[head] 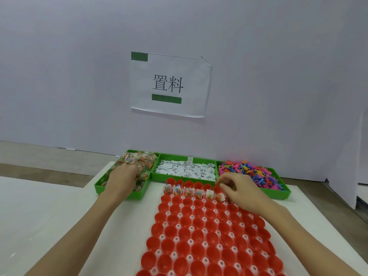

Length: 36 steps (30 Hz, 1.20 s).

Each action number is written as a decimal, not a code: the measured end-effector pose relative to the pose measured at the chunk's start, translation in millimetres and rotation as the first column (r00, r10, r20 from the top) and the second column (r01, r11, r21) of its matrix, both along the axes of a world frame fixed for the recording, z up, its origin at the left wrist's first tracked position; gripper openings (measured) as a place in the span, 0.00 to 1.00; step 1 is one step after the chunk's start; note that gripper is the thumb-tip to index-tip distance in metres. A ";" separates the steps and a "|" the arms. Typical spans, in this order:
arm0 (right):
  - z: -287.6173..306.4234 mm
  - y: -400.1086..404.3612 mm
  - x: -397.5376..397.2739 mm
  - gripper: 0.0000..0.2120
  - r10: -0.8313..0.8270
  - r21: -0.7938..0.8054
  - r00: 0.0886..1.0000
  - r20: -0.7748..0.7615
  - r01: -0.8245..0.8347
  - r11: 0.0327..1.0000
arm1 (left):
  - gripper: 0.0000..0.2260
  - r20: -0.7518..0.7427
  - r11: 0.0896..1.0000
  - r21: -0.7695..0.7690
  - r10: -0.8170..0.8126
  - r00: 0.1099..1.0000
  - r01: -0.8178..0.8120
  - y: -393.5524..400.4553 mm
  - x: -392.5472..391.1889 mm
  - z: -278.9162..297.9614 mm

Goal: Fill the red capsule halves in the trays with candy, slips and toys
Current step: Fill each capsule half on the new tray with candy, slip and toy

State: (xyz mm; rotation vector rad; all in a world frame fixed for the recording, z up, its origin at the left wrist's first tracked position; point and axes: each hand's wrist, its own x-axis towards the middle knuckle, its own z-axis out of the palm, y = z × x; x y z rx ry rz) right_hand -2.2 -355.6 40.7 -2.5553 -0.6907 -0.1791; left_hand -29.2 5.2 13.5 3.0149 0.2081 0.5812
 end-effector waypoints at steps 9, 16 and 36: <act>-5.3 60.9 43.4 0.12 0.041 -0.045 0.999 0.004 -0.040 0.998 | 0.11 0.315 0.960 -0.265 0.000 0.949 0.088 -14.2 -12.0 -21.9; -3.8 98.4 71.1 0.16 0.082 -0.129 0.995 -0.064 -0.090 0.988 | 0.12 0.109 0.906 -0.420 -0.001 0.994 0.047 -9.5 2.9 -22.0; -15.9 119.1 97.4 0.13 -0.150 -0.122 0.979 -0.139 0.134 0.983 | 0.02 0.361 0.811 -0.549 0.011 0.932 0.203 6.3 -1.6 9.3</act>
